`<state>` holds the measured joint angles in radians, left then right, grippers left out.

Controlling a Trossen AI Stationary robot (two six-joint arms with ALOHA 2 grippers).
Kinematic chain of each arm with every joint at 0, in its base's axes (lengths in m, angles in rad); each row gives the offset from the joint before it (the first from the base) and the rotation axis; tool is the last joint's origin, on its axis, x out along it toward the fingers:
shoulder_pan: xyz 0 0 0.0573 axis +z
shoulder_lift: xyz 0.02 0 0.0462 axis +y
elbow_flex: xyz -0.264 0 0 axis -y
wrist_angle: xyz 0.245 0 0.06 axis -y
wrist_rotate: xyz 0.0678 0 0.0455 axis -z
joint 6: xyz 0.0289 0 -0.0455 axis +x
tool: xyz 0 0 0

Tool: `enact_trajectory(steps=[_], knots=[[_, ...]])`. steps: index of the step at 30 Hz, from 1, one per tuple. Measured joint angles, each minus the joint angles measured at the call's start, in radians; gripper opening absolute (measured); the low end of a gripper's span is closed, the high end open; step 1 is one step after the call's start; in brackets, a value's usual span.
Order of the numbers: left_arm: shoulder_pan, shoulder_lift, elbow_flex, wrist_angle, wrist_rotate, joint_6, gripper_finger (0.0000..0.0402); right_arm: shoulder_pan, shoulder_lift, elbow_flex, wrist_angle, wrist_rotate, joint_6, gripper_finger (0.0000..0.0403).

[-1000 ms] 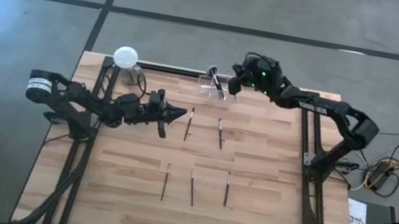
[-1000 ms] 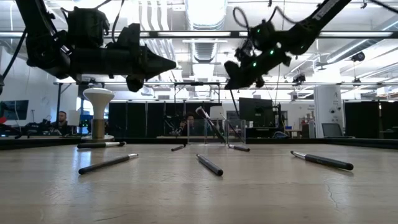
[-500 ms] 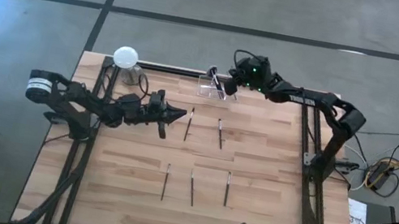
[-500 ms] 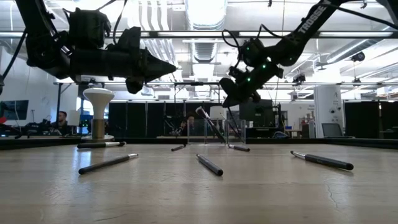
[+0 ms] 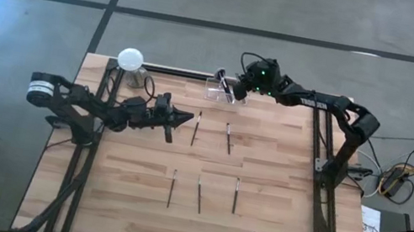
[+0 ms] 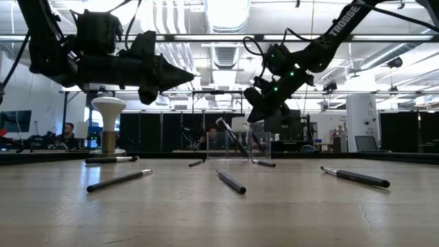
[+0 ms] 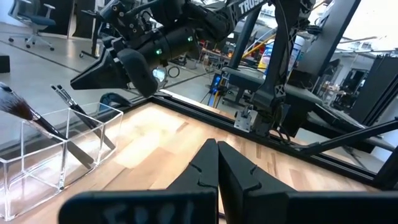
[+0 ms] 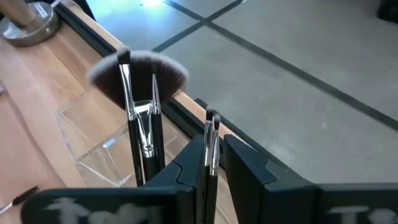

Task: Pick & Place Makeup Brushes
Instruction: Put the black eyeshadow brush into the transparent organizer

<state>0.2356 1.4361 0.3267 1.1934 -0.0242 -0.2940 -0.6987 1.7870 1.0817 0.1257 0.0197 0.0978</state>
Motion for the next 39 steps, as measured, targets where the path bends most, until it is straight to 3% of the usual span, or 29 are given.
enact_trajectory(steps=[6,11,16,22,26,29,33,36,39], knots=[[0.0,0.0,0.0,-0.029,0.0,-0.005,0.0,0.004,-0.039,0.01,-0.062,0.002,-0.012,0.0069],[0.0,0.0,0.0,-0.059,0.0,0.002,0.0,0.054,-0.175,-0.051,-0.11,0.017,-0.052,0.0029],[0.0,0.0,0.031,-0.162,0.0,0.005,0.0,0.135,-0.326,-0.233,-0.011,0.033,-0.016,0.0011],[-0.015,0.0,0.14,-0.476,-0.001,0.005,0.0,0.27,-0.452,-0.513,0.222,0.041,0.075,0.0008],[-0.074,0.0,0.188,-0.585,-0.022,-0.034,0.0,0.358,-0.519,-0.657,0.362,0.155,0.113,0.0008],[-0.128,0.0,0.229,-0.712,-0.023,-0.121,0.0,0.407,-0.56,-0.736,0.43,0.216,0.127,0.0008],[-0.219,0.001,0.32,-1.053,-0.094,-0.3,0.0,0.438,-0.593,-0.813,0.489,0.248,0.132,0.0008],[-0.297,0.001,0.395,-1.3,-0.153,-0.461,0.0,0.448,-0.607,-0.856,0.533,0.247,0.133,0.0008],[-0.373,0.001,0.453,-1.436,-0.161,-0.659,0.0,0.453,-0.612,-0.89,0.564,0.247,0.139,0.0008]])
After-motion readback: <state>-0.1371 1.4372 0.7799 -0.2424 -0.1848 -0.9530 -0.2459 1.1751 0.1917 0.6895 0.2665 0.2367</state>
